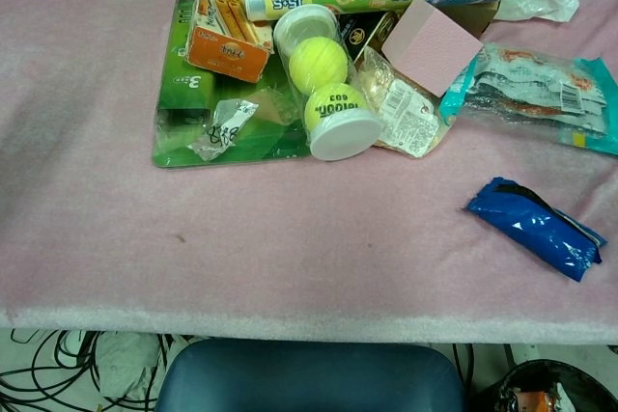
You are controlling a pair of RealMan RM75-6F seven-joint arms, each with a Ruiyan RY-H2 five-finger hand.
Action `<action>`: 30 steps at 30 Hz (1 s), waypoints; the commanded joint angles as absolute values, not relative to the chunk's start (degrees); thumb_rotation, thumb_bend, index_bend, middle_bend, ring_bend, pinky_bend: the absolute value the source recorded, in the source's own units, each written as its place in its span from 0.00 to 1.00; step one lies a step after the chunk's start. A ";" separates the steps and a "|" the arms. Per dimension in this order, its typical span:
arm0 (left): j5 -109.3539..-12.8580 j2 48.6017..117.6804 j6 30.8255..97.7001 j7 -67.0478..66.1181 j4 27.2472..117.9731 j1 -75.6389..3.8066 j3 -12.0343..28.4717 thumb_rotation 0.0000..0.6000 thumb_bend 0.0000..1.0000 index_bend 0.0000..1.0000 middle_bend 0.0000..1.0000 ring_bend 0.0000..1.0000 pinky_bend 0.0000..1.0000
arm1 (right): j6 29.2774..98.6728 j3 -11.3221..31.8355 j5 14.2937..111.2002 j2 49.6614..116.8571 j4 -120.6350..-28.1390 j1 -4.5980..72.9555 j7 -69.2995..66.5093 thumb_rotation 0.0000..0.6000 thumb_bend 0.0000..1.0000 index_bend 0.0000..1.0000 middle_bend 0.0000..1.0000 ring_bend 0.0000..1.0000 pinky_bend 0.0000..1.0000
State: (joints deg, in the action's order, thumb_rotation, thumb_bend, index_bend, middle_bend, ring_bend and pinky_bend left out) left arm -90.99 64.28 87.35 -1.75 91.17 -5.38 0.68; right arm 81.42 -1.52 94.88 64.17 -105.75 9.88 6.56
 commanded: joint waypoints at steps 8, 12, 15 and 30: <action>-90.80 64.23 87.24 -1.56 91.08 -5.38 0.72 1.00 0.00 0.00 0.00 0.00 0.00 | 71.43 -4.91 91.87 67.30 -113.19 11.82 12.47 1.00 0.07 0.00 0.08 0.07 0.24; -90.69 64.18 87.09 -1.46 91.09 -5.45 0.75 1.00 0.00 0.00 0.00 0.00 0.00 | 69.65 -4.96 89.70 69.54 -113.42 11.99 15.11 1.00 0.07 0.01 0.11 0.09 0.24; -90.53 64.17 86.95 -1.27 91.06 -5.47 0.76 1.00 0.00 0.00 0.00 0.00 0.00 | 68.69 -5.13 88.49 71.38 -113.45 12.02 17.09 1.00 0.07 0.01 0.11 0.10 0.24; -90.15 63.96 86.46 -0.71 91.23 -5.59 0.78 1.00 0.00 0.00 0.00 0.00 0.00 | 65.07 -3.67 82.11 80.41 -108.80 13.30 25.37 1.00 0.07 0.02 0.11 0.10 0.24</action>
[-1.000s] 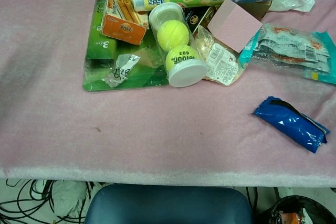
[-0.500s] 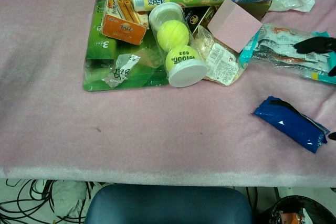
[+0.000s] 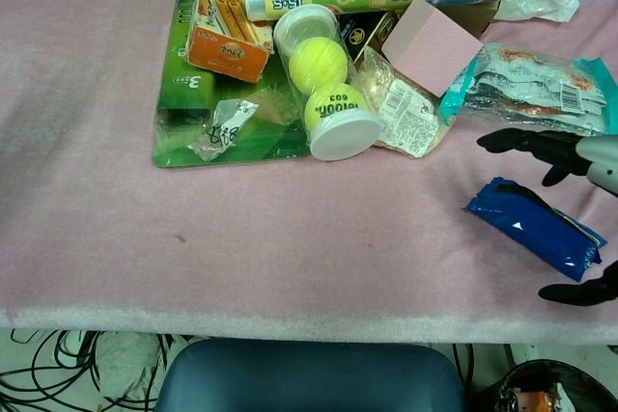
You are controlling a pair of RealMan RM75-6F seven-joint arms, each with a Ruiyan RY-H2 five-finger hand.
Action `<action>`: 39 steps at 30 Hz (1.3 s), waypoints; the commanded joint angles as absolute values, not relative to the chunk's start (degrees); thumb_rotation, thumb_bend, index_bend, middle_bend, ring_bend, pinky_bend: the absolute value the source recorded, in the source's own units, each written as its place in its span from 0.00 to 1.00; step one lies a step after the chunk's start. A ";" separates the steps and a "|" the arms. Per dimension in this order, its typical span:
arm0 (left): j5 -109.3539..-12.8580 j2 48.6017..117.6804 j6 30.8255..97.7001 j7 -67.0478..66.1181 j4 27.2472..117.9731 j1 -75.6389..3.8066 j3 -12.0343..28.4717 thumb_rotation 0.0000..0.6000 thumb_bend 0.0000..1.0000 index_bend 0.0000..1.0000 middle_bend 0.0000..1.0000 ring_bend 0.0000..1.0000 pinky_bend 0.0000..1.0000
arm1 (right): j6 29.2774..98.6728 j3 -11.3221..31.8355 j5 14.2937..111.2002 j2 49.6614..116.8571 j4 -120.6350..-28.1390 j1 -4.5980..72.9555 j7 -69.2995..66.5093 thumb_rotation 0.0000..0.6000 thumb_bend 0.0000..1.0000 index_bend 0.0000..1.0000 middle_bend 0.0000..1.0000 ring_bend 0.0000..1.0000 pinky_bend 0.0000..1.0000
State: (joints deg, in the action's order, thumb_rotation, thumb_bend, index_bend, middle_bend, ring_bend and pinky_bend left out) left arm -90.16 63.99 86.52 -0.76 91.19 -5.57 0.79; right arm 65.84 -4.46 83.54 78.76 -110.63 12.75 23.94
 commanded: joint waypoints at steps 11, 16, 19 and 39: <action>-90.01 63.86 86.31 -0.45 91.25 -5.64 0.79 1.00 0.00 0.00 0.00 0.00 0.00 | 63.86 -1.32 76.43 85.03 -103.64 14.99 27.50 1.00 0.13 0.11 0.17 0.14 0.26; -89.93 63.85 86.28 -0.36 91.27 -5.62 0.80 1.00 0.00 0.00 0.00 0.00 0.00 | 63.85 -1.55 76.31 85.59 -102.46 15.07 27.01 1.00 0.36 0.37 0.37 0.33 0.45; -89.90 63.80 86.27 -0.26 91.34 -5.65 0.84 1.00 0.00 0.00 0.00 0.00 0.00 | 64.58 -1.68 77.85 85.89 -101.49 15.06 24.73 1.00 0.57 0.61 0.58 0.55 0.63; -90.22 64.11 86.65 -0.80 91.18 -5.59 0.83 1.00 0.00 0.00 0.00 0.00 0.00 | 74.61 -0.93 91.70 73.81 -108.04 14.72 13.70 1.00 0.70 0.77 0.70 0.67 0.72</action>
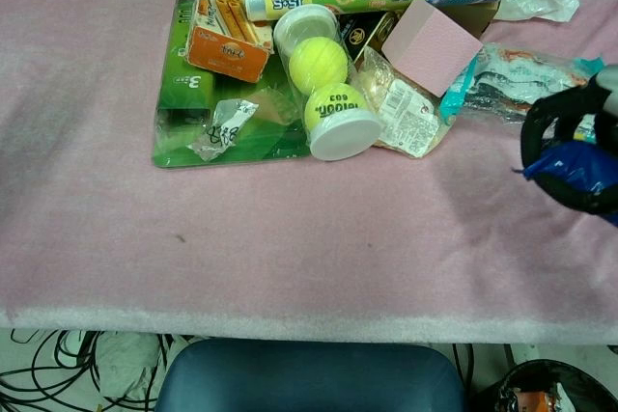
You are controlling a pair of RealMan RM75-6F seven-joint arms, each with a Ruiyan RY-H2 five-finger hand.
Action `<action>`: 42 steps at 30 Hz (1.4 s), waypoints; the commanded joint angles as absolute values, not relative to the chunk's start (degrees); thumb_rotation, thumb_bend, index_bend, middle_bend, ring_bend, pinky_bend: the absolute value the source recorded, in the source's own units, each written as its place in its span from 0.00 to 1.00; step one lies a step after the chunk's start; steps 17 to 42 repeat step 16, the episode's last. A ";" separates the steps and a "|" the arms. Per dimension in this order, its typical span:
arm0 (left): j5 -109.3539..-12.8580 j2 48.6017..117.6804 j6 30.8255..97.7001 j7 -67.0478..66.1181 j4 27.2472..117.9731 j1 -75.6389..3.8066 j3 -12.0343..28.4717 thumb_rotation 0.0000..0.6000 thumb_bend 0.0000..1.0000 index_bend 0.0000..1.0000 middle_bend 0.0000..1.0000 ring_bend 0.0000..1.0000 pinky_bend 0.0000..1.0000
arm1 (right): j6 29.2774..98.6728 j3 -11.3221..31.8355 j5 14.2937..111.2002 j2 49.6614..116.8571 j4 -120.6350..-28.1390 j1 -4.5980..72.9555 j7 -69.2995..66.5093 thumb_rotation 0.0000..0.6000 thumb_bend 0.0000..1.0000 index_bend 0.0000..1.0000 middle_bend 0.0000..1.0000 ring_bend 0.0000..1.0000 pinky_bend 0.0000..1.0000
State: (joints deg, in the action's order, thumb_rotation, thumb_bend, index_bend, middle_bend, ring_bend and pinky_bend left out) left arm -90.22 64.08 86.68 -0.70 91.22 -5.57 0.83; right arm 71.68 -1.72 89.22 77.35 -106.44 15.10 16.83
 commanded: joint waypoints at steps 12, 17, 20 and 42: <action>-91.04 64.36 86.98 -2.07 91.34 -5.57 0.56 1.00 0.00 0.00 0.00 0.00 0.00 | 82.63 2.78 96.42 65.59 -113.56 13.99 5.76 1.00 0.69 0.77 0.70 0.67 0.72; -90.95 64.40 86.94 -2.15 91.30 -5.54 0.55 1.00 0.00 0.00 0.00 0.00 0.00 | 82.84 3.19 96.31 65.28 -113.98 14.01 5.35 1.00 0.69 0.77 0.70 0.67 0.72; -90.95 64.40 86.94 -2.15 91.30 -5.54 0.55 1.00 0.00 0.00 0.00 0.00 0.00 | 82.84 3.19 96.31 65.28 -113.98 14.01 5.35 1.00 0.69 0.77 0.70 0.67 0.72; -90.95 64.40 86.94 -2.15 91.30 -5.54 0.55 1.00 0.00 0.00 0.00 0.00 0.00 | 82.84 3.19 96.31 65.28 -113.98 14.01 5.35 1.00 0.69 0.77 0.70 0.67 0.72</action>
